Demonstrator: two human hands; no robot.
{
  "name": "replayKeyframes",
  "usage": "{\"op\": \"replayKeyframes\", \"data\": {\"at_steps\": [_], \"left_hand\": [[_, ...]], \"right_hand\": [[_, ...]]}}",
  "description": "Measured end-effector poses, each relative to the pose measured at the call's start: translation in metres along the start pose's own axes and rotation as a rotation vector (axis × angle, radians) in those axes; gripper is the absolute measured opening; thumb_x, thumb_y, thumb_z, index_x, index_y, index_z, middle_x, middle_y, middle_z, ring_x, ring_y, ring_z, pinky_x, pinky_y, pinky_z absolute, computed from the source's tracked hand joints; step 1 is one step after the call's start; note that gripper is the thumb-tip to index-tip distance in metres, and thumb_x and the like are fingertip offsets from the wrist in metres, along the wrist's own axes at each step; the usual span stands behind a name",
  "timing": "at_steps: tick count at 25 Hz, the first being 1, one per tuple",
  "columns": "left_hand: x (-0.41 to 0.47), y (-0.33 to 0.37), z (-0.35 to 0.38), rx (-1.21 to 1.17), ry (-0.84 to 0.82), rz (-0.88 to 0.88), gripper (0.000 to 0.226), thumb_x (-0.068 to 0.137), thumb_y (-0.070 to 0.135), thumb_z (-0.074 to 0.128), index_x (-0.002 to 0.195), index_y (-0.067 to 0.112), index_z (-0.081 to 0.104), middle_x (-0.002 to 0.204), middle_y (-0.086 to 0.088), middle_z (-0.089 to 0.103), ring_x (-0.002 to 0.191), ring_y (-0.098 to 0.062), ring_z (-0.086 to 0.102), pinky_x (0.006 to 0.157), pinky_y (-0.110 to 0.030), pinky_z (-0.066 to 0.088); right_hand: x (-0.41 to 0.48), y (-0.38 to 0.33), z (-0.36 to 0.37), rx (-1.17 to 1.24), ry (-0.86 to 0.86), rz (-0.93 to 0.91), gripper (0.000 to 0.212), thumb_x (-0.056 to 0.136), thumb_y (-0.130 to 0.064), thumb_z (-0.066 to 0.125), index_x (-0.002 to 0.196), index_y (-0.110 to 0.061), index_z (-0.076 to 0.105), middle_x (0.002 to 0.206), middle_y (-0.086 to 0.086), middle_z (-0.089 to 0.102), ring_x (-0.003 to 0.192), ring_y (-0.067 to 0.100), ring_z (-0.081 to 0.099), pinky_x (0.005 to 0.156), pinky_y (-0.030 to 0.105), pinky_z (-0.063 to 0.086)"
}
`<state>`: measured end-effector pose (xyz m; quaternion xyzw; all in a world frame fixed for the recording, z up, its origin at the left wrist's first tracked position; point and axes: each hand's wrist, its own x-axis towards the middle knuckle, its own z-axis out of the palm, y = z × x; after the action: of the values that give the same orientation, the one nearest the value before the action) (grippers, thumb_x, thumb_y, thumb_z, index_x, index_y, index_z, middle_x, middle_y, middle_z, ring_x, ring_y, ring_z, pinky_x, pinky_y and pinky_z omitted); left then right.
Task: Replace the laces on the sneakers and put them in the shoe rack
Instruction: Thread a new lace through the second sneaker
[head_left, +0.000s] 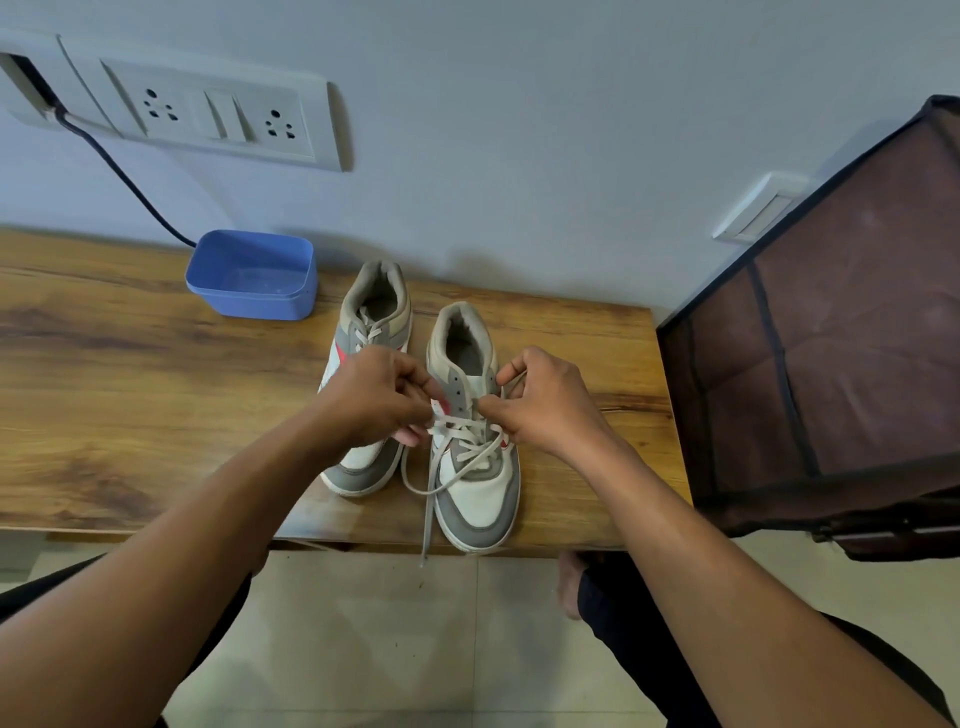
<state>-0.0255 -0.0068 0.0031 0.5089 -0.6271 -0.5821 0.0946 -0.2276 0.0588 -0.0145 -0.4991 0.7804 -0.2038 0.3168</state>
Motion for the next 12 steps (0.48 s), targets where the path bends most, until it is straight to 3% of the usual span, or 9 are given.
{"op": "replayKeyframes", "data": {"at_steps": [2, 6, 12], "left_hand": [[0.004, -0.002, -0.013, 0.040, 0.033, -0.008, 0.009, 0.087, -0.005, 0.070, 0.093, 0.000, 0.074, 0.076, -0.017, 0.076, 0.073, -0.027, 0.075, 0.069, -0.032, 0.064], [-0.003, 0.001, 0.002, 0.027, -0.148, -0.002, 0.007, 0.092, 0.005, 0.070, 0.095, 0.002, 0.075, 0.082, -0.016, 0.076, 0.072, -0.022, 0.074, 0.065, -0.028, 0.063], [0.003, -0.001, -0.020, 0.142, -0.001, 0.014, 0.004, 0.089, 0.006, 0.074, 0.090, 0.002, 0.074, 0.077, -0.013, 0.076, 0.068, -0.019, 0.074, 0.059, -0.023, 0.058]], "right_hand": [[0.001, 0.002, 0.000, 0.027, -0.004, 0.014, 0.038, 0.074, -0.037, 0.087, 0.098, -0.028, 0.060, 0.092, -0.001, 0.072, 0.080, 0.020, 0.073, 0.073, 0.047, 0.064], [0.001, 0.003, 0.002, 0.018, -0.003, 0.002, 0.038, 0.074, -0.036, 0.087, 0.099, -0.028, 0.059, 0.091, -0.001, 0.072, 0.080, 0.019, 0.073, 0.072, 0.047, 0.065], [0.003, 0.007, 0.001, 0.069, -0.009, 0.024, 0.037, 0.074, -0.036, 0.088, 0.096, -0.030, 0.059, 0.094, 0.000, 0.072, 0.085, 0.022, 0.074, 0.075, 0.047, 0.065]]}}
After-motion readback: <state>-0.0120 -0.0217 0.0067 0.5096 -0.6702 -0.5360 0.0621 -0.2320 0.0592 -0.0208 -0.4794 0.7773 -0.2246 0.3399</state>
